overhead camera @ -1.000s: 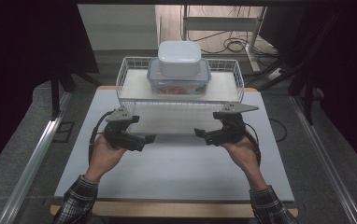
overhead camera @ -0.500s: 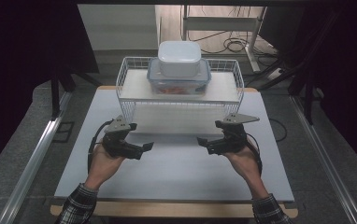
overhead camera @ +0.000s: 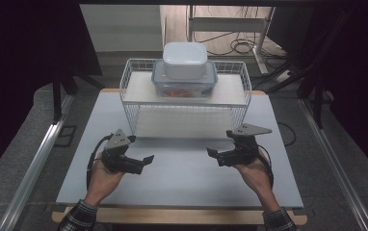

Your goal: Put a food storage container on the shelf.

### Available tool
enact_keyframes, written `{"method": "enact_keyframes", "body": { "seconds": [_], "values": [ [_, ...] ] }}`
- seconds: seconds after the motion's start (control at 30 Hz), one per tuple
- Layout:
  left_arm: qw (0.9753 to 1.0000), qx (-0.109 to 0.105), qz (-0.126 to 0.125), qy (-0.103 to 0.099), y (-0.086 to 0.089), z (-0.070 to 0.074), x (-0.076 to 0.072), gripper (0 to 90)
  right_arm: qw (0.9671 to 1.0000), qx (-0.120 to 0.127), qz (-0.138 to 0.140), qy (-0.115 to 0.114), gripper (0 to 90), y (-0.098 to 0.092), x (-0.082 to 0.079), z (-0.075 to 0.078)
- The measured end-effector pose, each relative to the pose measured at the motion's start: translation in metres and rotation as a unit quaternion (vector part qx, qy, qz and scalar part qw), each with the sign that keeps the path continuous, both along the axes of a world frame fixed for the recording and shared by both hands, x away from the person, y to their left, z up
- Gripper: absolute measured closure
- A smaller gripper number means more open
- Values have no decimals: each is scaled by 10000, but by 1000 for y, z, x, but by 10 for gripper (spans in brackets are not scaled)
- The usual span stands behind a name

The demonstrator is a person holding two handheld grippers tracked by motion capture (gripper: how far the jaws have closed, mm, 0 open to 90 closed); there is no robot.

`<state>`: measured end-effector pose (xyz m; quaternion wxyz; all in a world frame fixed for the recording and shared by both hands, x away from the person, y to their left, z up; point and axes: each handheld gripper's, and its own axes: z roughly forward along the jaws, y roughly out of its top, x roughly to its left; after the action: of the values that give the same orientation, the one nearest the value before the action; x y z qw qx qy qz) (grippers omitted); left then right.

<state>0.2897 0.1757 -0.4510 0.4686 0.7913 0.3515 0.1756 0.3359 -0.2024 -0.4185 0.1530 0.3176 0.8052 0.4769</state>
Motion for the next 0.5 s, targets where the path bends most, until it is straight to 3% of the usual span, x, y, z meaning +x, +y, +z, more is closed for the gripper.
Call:
{"method": "enact_keyframes", "body": {
  "seconds": [0.5],
  "values": [
    [9999,12,88,94,5,-21,-10,33,9999,-55,-137,58,16,-18,-15,-16]
  ]
}}
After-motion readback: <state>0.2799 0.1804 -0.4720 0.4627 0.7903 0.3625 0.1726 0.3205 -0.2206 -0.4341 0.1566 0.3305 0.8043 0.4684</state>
